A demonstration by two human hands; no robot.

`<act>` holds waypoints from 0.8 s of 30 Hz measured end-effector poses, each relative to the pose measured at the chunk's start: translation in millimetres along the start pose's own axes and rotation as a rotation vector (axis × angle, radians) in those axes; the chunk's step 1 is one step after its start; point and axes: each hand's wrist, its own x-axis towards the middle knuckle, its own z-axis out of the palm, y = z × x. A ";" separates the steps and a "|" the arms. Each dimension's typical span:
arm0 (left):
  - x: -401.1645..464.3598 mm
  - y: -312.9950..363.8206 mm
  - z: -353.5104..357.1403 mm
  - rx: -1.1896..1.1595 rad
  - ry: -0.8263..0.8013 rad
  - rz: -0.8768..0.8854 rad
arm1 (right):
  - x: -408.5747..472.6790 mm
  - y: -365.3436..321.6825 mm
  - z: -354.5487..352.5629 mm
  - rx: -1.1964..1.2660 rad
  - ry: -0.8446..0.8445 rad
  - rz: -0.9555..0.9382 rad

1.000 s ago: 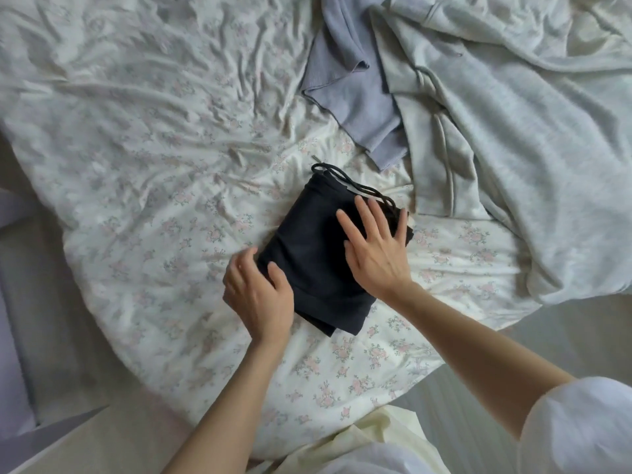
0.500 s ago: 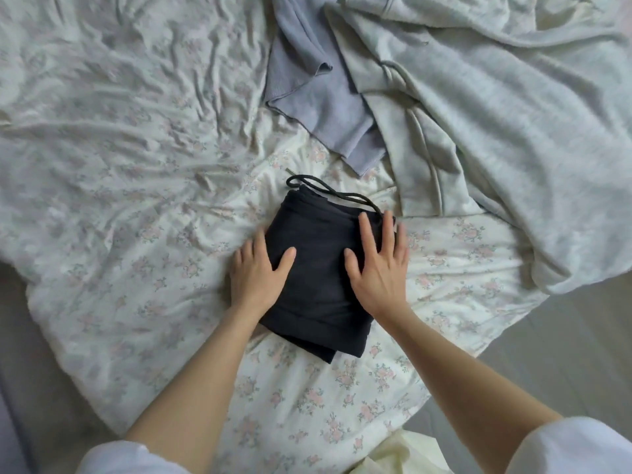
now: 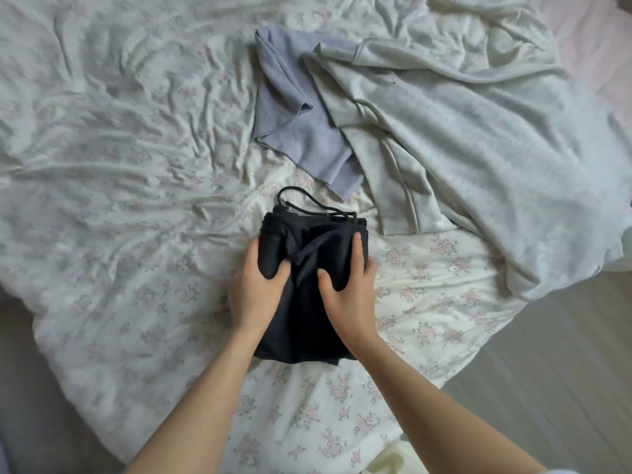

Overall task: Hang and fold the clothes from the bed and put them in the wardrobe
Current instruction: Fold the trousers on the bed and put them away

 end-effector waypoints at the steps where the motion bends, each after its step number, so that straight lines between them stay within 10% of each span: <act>1: -7.8 3.8 -4.9 -0.034 0.074 -0.006 | 0.3 -9.4 -2.0 -0.048 -0.015 -0.076; 24: -174.6 -16.2 -337.0 -0.147 1.073 0.193 | -228.8 -284.7 90.6 0.072 -0.167 -1.111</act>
